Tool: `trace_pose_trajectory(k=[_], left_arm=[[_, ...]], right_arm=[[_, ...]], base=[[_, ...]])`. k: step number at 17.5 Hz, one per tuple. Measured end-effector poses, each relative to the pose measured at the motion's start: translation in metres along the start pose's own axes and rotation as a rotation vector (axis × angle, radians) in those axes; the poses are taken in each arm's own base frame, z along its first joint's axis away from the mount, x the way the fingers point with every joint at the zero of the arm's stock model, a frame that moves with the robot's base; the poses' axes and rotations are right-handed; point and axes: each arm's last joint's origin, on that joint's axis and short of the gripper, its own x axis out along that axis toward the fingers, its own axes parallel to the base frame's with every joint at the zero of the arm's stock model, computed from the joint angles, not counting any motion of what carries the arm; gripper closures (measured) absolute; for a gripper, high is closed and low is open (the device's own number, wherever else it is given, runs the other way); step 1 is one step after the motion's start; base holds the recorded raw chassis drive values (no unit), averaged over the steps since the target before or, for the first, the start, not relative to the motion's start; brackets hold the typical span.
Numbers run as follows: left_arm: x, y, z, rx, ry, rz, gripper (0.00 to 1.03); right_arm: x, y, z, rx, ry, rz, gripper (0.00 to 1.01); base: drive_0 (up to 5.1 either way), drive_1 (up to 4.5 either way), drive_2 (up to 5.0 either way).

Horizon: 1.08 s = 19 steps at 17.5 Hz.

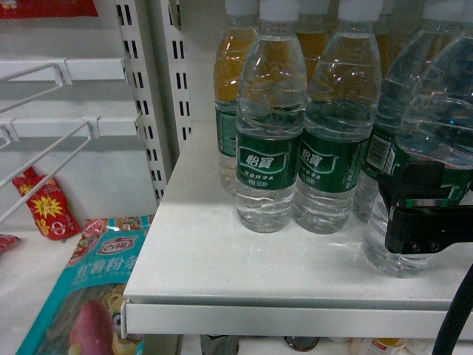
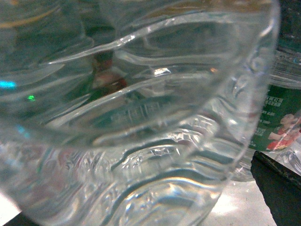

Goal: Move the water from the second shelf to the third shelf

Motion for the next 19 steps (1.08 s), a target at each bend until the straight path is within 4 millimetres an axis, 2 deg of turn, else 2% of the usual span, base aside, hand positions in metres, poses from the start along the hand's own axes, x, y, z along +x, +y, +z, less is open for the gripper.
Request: trace_pose_trajectory(k=[9,19], left_arm=[[0.0,0.0,0.0,0.0,0.0,0.0,0.05],[0.0,0.0,0.0,0.0,0.0,0.0,0.05]], right_arm=[[-0.019,0.003,0.015,-0.011,0.01,0.051,0.03],[-0.049,-0.007,0.02,-0.004,0.023,0.067,0.03]], base=[[0.0,0.0,0.0],[0.0,0.0,0.0]])
